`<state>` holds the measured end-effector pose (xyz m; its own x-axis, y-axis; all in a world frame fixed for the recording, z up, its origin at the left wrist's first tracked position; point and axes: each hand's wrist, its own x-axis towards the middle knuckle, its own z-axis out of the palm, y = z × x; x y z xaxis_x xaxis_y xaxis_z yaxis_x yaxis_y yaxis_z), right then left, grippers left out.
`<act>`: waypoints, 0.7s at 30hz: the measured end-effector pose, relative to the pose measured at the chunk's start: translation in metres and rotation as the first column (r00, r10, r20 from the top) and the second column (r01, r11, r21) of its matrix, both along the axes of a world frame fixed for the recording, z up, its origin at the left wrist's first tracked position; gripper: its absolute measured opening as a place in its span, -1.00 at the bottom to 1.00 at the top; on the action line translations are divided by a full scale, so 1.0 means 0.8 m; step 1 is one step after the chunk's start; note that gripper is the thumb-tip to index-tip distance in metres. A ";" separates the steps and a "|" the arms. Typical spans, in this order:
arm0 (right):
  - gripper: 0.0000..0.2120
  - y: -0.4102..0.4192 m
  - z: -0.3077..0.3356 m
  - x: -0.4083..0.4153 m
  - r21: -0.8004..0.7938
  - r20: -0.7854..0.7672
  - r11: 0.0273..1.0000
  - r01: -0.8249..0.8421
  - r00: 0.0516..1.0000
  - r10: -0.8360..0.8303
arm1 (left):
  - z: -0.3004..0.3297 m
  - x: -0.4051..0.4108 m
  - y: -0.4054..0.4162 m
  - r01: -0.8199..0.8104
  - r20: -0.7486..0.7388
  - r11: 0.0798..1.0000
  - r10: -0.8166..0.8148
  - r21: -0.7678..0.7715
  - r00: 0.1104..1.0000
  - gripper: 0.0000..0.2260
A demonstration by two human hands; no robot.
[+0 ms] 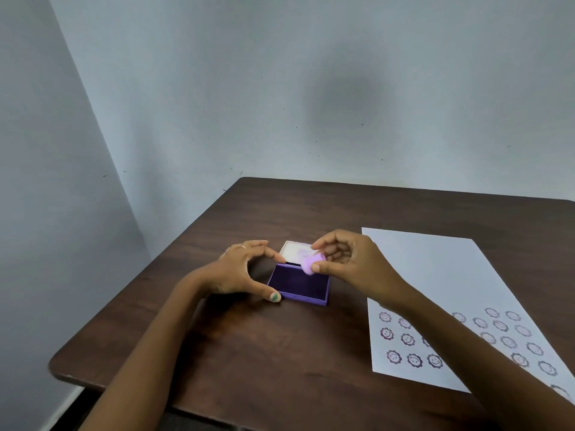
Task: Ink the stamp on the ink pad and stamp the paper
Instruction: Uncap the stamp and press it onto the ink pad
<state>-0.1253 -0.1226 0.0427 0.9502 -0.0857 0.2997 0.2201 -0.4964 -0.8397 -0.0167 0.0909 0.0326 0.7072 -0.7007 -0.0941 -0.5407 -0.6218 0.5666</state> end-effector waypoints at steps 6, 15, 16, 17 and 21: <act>-0.81 0.038 0.007 0.020 -0.195 0.008 0.978 -0.067 0.998 0.070 | 0.003 0.001 0.005 0.044 -0.038 0.998 -0.043 0.035 0.998 -0.46; -0.84 0.054 0.003 0.034 -0.377 -0.009 0.922 -0.088 0.996 0.092 | 0.002 0.008 0.010 0.021 -0.097 0.999 -0.018 0.035 0.995 -0.46; -0.82 0.055 0.002 0.034 -0.385 -0.002 0.919 -0.083 0.996 0.089 | 0.001 0.008 0.010 0.022 -0.098 0.999 -0.019 0.034 0.995 -0.46; -0.81 0.055 0.001 0.034 -0.390 0.006 0.918 -0.078 0.996 0.087 | 0.001 0.008 0.011 0.023 -0.096 0.999 -0.019 0.034 0.995 -0.47; -0.78 0.060 -0.003 0.032 -0.396 0.026 0.915 -0.078 0.995 0.096 | -0.003 0.009 0.012 0.018 -0.079 0.999 -0.015 0.033 0.997 -0.43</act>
